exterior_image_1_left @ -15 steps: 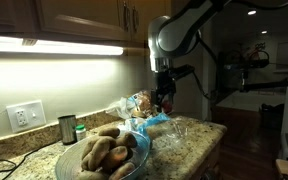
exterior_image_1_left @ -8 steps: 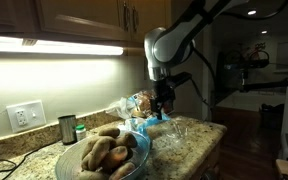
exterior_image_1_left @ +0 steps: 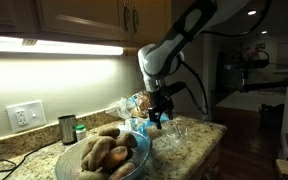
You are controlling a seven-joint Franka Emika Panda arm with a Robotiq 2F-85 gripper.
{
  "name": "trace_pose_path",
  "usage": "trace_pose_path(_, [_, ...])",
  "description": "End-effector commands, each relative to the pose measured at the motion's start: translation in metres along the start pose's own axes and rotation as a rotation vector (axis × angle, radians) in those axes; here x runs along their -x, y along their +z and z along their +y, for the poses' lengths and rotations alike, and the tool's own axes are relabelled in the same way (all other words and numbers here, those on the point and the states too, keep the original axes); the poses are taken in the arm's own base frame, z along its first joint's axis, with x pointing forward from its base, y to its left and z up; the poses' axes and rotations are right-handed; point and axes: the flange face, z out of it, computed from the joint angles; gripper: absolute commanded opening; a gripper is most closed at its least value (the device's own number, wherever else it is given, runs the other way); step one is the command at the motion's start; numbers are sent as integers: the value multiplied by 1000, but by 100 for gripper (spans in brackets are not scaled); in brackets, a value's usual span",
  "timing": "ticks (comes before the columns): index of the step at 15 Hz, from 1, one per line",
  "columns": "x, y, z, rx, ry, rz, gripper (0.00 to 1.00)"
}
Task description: Move potato from the plastic bag into the clear bowl
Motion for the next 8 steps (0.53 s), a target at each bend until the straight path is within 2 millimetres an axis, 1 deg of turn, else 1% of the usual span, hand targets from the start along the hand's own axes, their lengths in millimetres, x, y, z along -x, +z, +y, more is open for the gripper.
trace_pose_path(1, [-8, 3, -4, -18, -19, -60, 100])
trace_pose_path(8, [-18, 11, -8, -18, -32, -103, 100])
